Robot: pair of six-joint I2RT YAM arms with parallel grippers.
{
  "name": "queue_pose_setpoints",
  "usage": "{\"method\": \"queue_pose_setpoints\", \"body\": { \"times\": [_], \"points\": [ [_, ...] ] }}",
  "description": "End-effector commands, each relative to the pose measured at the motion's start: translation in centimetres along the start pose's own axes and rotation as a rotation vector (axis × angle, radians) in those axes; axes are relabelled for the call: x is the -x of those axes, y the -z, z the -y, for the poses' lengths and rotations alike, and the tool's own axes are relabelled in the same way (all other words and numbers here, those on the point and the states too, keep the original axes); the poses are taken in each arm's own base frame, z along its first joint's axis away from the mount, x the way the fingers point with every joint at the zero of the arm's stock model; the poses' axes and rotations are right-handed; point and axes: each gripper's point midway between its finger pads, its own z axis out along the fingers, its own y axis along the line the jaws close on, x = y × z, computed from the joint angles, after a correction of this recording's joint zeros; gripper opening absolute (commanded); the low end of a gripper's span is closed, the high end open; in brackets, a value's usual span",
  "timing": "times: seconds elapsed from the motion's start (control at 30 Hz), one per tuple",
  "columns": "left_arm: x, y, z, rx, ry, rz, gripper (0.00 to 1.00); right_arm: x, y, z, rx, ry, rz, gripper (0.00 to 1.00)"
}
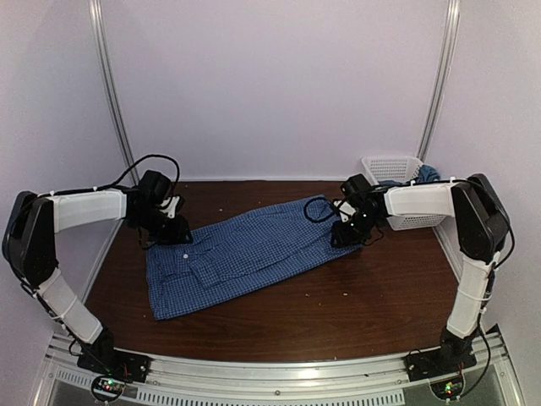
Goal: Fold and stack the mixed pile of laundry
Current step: Rotate the rectangle-folded shirt at the center of the board.
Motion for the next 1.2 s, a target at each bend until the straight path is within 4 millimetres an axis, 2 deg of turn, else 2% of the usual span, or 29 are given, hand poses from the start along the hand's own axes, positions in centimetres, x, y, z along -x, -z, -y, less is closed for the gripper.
{"method": "queue_pose_setpoints", "body": {
  "times": [0.0,0.07,0.13,0.23,0.33,0.4,0.5,0.63,0.8,0.93,1.1,1.17],
  "points": [
    [-0.1,-1.4,1.4,-0.053,-0.059,-0.024,0.46,1.0,2.2,0.7,-0.033,-0.013,0.051,0.43],
    [-1.2,-1.0,2.0,-0.06,-0.093,-0.023,0.48,1.0,3.7,1.2,-0.033,-0.024,0.074,0.45],
    [-2.1,0.2,2.6,-0.072,-0.11,0.009,0.52,0.8,5.0,1.9,-0.024,-0.042,0.105,0.48],
    [-4.3,1.4,2.1,-0.075,-0.015,0.019,0.56,0.4,6.0,3.6,-0.034,-0.078,0.128,0.5],
    [-6.4,2.4,1.5,-0.082,0.108,0.03,0.59,-0.3,5.3,5.5,-0.023,-0.122,0.112,0.51],
    [-7.8,2.8,0.6,-0.06,0.187,0.031,0.63,-0.4,4.5,6.0,0.006,-0.141,0.102,0.51],
    [-9.3,3.0,-0.8,-0.006,0.255,0.007,0.66,-0.4,3.4,6.1,0.046,-0.156,0.095,0.51],
    [-9.8,1.9,-1.6,-0.001,0.292,-0.015,0.66,-0.4,1.8,5.8,0.091,-0.15,0.067,0.51],
    [-9.1,-0.5,-2.9,0.018,0.316,-0.05,0.62,-0.6,0.8,5.6,0.11,-0.136,0.043,0.44],
    [-7.4,-2.8,-4.5,0.051,0.328,-0.069,0.57,-0.8,0.6,5.7,0.107,-0.144,0.033,0.26],
    [-3.7,-5.6,-5.7,0.058,0.322,-0.058,0.44,-0.9,1.4,5.3,0.124,-0.15,0.038,0.01],
    [-1.7,-6.5,-6.0,0.057,0.302,-0.056,0.41,-1.1,1.9,5.0,0.138,-0.152,0.035,0.0]
  ]
}}
